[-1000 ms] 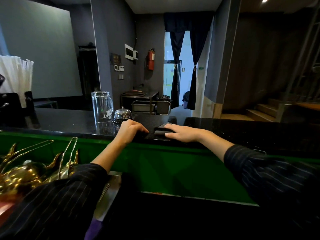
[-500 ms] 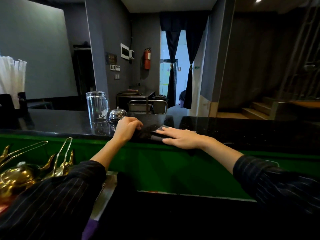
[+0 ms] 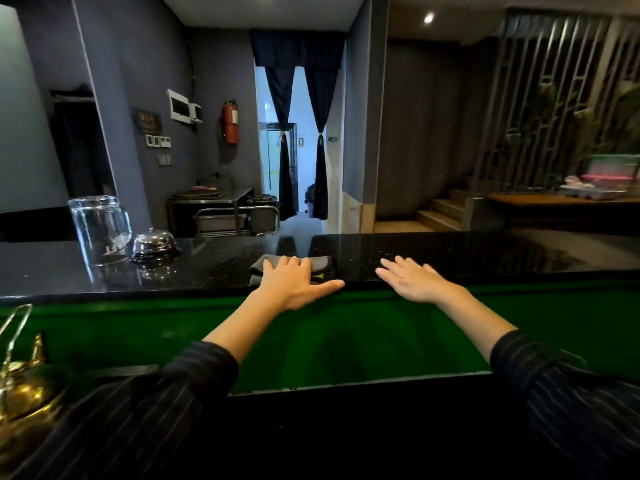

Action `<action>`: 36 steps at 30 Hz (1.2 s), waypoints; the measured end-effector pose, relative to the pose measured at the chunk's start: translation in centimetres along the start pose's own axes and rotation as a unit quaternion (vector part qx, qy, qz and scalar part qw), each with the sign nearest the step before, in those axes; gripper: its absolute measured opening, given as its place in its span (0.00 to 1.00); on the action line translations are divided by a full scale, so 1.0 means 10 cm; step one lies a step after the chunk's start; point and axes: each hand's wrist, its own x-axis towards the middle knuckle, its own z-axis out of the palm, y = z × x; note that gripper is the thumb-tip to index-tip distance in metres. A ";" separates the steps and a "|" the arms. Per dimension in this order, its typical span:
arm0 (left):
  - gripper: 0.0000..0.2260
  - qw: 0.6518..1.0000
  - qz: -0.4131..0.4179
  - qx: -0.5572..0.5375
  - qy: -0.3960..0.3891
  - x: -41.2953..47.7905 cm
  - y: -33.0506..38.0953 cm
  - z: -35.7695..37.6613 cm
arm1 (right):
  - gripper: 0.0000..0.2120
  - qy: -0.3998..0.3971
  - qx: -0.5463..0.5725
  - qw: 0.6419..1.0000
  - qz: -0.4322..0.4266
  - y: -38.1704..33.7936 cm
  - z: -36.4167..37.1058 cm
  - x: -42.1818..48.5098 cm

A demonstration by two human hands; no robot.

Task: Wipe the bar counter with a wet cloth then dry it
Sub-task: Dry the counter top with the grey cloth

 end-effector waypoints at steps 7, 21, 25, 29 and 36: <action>0.28 0.999 -0.018 -0.030 -0.038 0.18 0.23 -0.07 | 0.28 0.000 0.038 0.999 -0.005 0.05 0.00 -0.07; 0.20 0.989 -0.126 0.072 -0.008 -0.30 -0.78 -0.57 | 0.26 0.004 0.050 0.999 -0.017 0.03 -0.07 0.05; 0.32 0.986 -0.105 -0.122 -0.035 -0.28 -0.49 -0.59 | 0.27 0.016 0.046 0.999 -0.015 0.04 -0.04 0.07; 0.44 0.993 -0.096 0.024 -0.060 -0.21 -0.41 -0.22 | 0.27 0.023 0.042 0.999 -0.020 0.04 -0.01 0.06; 0.40 0.974 -0.223 0.004 -0.044 0.38 -0.58 -0.07 | 0.26 0.068 -0.001 0.996 -0.049 0.05 0.02 0.04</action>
